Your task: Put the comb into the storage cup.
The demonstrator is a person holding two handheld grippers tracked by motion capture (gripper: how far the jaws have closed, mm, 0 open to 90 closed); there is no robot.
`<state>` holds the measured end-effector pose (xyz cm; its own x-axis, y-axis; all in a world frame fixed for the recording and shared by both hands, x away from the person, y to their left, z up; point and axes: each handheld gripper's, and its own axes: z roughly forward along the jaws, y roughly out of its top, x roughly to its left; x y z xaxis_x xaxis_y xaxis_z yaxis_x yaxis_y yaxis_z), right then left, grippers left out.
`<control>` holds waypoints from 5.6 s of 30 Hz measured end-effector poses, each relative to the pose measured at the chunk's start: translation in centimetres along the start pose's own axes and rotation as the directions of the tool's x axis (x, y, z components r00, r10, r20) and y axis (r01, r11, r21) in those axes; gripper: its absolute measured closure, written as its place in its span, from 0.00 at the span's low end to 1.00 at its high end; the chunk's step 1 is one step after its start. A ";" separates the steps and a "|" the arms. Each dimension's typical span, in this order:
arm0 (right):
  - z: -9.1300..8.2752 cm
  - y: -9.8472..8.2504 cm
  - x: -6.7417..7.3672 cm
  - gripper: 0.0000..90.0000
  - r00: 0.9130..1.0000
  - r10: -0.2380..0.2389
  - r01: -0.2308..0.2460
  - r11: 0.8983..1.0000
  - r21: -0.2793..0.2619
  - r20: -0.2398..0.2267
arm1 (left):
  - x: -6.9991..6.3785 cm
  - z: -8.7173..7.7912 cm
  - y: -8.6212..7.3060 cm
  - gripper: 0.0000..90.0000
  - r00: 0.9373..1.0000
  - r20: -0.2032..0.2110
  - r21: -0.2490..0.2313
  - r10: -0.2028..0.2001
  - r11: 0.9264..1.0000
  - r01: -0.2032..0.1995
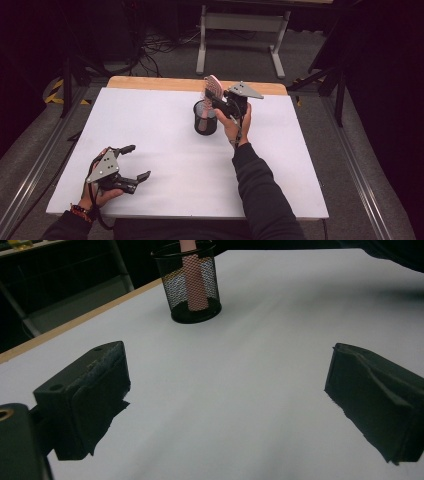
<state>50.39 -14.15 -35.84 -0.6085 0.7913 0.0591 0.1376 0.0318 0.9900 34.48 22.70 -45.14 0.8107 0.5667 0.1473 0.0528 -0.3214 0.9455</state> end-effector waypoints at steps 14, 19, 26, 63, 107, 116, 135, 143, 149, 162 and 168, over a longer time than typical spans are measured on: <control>0.1 -0.9 -0.4 0.70 0.999 0.030 -0.030 1.000 0.002 -0.023 | 0.0 0.0 0.0 0.06 1.000 0.002 0.000 0.008 1.000 -0.008; -0.1 -1.2 -1.2 0.69 0.998 0.064 -0.064 0.998 -0.006 -0.023 | -0.1 0.1 0.0 0.06 1.000 -0.001 0.003 0.012 1.000 -0.012; -0.4 -1.6 -1.9 0.69 0.997 0.075 -0.075 0.997 -0.005 -0.009 | -0.2 0.2 0.0 0.07 1.000 0.000 0.009 0.012 1.000 -0.012; -1.2 -2.9 -4.2 0.61 0.986 0.138 -0.140 0.990 0.017 0.092 | -0.3 0.4 0.0 0.07 1.000 0.015 0.019 0.020 1.000 -0.020; -1.1 -2.1 -3.2 0.13 0.979 0.033 -0.053 0.994 0.094 0.201 | -0.3 0.3 0.1 0.08 1.000 0.008 0.019 0.027 0.999 -0.027; -1.2 -1.8 -3.0 0.05 0.980 0.023 -0.039 0.996 0.076 0.199 | -0.3 0.3 0.2 0.08 0.999 0.012 0.025 0.030 0.999 -0.030; -2.4 -0.4 -2.4 0.06 0.978 -0.026 0.013 0.998 0.063 0.208 | -0.4 0.3 0.1 0.08 0.999 0.013 0.024 0.034 0.999 -0.035; -2.6 0.1 -1.9 0.07 0.978 -0.060 0.046 0.996 0.072 0.198 | -0.4 0.3 0.2 0.08 0.999 0.010 0.024 0.036 0.999 -0.037; -2.9 0.3 -1.8 0.07 0.978 -0.078 0.060 0.993 0.098 0.194 | -0.3 0.3 0.1 0.08 0.999 0.010 0.025 0.036 0.999 -0.036; -3.9 0.9 -1.1 0.09 0.972 -0.136 0.118 0.988 0.102 0.190 | -0.3 0.4 0.1 0.08 0.999 0.004 0.026 0.034 0.999 -0.035; -4.3 0.8 -0.9 0.09 0.974 -0.149 0.132 0.985 0.108 0.172 | -0.3 0.4 0.1 0.08 0.999 0.004 0.029 0.033 0.999 -0.033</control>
<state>47.73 -17.49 -34.54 -0.4783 0.8710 -0.1121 0.1400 0.2016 0.9694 34.46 22.16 -45.19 0.8142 0.5527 0.1774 0.0427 -0.3619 0.9312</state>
